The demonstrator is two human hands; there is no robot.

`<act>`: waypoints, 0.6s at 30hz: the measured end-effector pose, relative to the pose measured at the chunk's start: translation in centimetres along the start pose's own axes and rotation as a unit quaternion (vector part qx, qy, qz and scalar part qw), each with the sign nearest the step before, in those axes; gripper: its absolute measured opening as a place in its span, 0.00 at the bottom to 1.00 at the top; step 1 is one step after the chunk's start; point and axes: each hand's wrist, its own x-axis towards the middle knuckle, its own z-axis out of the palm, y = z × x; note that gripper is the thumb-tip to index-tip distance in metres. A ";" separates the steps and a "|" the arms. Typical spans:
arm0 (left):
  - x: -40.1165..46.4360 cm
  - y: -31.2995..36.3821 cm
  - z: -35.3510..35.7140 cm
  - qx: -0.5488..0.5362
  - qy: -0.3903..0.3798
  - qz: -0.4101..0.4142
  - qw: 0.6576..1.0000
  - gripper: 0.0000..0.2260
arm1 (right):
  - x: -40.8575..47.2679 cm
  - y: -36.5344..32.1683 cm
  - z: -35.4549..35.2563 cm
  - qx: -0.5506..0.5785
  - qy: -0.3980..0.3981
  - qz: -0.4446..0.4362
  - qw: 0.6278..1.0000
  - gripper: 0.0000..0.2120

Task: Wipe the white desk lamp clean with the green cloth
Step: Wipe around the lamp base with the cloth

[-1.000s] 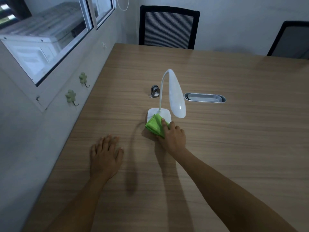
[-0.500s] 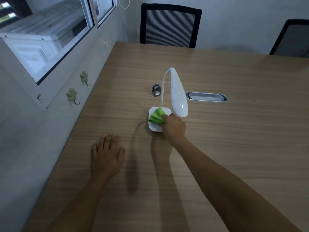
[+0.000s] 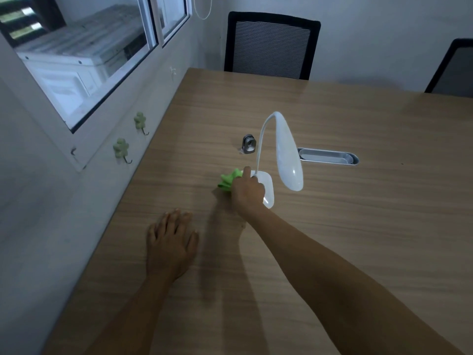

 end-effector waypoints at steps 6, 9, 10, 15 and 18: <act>-0.1 0.2 0.1 -0.004 0.017 -0.003 1.000 0.25 | 1.1 -0.1 0.1 0.026 0.011 0.066 0.997 0.13; -0.1 0.2 0.0 -0.002 0.010 -0.003 1.000 0.26 | 0.9 0.2 0.4 0.038 -0.023 0.013 0.999 0.13; -0.1 0.2 0.0 0.000 0.012 -0.003 1.000 0.26 | 0.7 0.3 0.4 0.049 -0.031 -0.016 0.998 0.13; -0.1 0.3 -0.3 0.002 0.004 -0.004 1.000 0.26 | -1.0 3.8 0.3 0.138 0.031 0.004 0.990 0.18; -0.1 0.3 -0.3 -0.001 0.001 -0.005 1.000 0.26 | -2.7 6.1 0.7 0.122 0.031 -0.035 0.991 0.22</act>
